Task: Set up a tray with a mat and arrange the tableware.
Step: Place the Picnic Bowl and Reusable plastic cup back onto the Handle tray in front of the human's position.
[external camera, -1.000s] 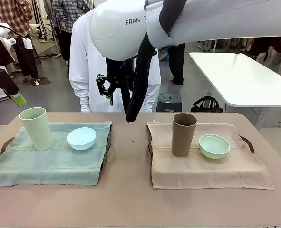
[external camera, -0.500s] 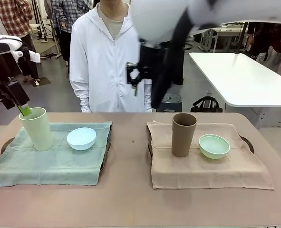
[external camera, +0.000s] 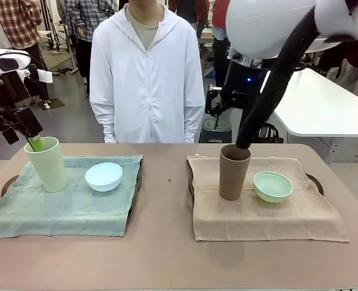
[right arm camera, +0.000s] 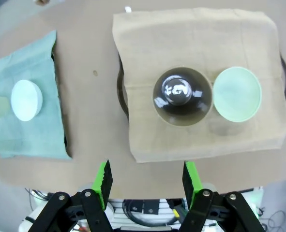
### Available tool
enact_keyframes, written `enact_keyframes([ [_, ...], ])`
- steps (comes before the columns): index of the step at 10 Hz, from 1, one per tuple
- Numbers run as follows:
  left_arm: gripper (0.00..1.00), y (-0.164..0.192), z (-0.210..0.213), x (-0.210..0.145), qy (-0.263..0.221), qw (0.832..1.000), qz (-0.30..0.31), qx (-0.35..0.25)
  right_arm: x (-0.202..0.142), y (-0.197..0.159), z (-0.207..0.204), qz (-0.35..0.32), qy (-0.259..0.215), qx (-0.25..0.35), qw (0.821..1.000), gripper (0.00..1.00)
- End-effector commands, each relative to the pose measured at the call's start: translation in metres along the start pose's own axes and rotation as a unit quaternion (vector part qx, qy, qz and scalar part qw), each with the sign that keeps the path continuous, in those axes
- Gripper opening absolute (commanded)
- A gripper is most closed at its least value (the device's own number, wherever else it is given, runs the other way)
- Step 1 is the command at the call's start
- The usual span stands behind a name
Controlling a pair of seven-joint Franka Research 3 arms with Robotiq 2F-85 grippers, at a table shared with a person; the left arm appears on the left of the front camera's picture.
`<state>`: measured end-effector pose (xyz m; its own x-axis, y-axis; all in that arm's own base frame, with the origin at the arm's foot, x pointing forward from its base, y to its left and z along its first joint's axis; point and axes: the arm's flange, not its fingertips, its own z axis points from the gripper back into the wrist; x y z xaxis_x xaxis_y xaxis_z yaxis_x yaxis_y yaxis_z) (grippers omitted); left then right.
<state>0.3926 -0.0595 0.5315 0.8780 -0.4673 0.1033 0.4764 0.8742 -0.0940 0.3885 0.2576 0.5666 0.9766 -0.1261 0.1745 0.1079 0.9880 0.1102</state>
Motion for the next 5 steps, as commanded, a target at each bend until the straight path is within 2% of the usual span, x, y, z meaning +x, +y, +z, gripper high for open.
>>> enact_keyframes([
  [1,1.0,-0.001,-0.001,0.001,0.003,1.0,-0.005,0.006,0.0,-0.009,-0.001,-0.007,0.001,-0.001,1.0,0.76],
  [2,1.0,0.0,0.0,0.0,0.0,1.0,0.0,0.0,0.011,-0.017,-0.005,0.043,0.018,0.024,0.999,0.76],
  [3,1.0,0.01,0.007,-0.001,-0.007,0.999,0.015,-0.033,0.025,-0.045,0.002,0.066,0.056,0.094,0.992,0.76],
  [5,1.0,0.032,0.031,-0.012,-0.005,0.991,0.015,-0.13,0.03,-0.119,0.016,0.08,0.091,0.194,0.974,0.76],
])
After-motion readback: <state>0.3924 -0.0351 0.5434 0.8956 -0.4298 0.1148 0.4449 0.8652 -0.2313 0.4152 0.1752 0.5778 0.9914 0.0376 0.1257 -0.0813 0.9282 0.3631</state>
